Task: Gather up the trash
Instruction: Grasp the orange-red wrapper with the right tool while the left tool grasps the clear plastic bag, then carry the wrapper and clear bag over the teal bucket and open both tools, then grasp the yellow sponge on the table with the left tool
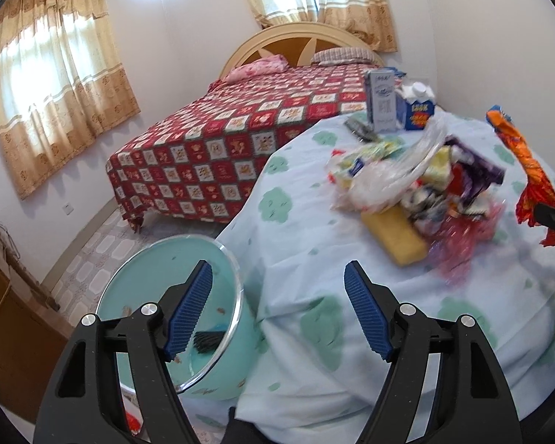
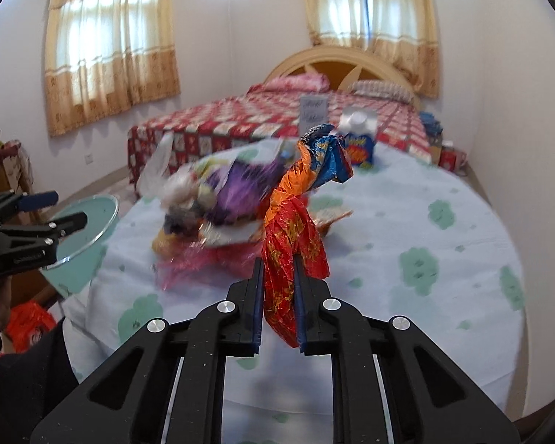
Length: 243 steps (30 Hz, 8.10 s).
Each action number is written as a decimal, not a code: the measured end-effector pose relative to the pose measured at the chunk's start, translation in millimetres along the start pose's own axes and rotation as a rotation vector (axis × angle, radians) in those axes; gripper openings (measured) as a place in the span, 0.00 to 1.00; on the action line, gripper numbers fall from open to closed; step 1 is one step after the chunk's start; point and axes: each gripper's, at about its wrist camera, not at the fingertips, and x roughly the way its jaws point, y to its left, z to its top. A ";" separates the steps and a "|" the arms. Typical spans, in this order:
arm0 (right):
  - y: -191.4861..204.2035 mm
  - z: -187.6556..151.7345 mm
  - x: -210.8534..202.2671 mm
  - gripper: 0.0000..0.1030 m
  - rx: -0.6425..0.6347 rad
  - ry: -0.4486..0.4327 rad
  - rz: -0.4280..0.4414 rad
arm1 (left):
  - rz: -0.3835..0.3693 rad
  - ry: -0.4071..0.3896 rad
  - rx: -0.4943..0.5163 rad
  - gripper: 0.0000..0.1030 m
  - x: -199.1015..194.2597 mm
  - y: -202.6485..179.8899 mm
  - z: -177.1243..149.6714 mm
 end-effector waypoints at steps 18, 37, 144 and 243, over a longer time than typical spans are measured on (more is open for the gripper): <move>-48.6 -3.4 9.9 0.14 0.079 -0.032 -0.061 | -0.156 0.078 0.026 0.14 64.9 -58.1 44.6; -7.7 20.6 3.2 0.14 0.020 -0.076 -0.002 | -0.088 -0.065 -0.004 0.04 -9.9 6.7 35.3; 230.7 63.6 90.4 0.14 -0.391 -0.002 0.322 | 0.241 -0.010 -0.219 0.05 -19.2 190.0 -42.4; -56.3 -20.4 20.6 0.63 0.133 0.021 -0.117 | -0.062 0.101 0.024 0.62 58.5 -56.6 6.7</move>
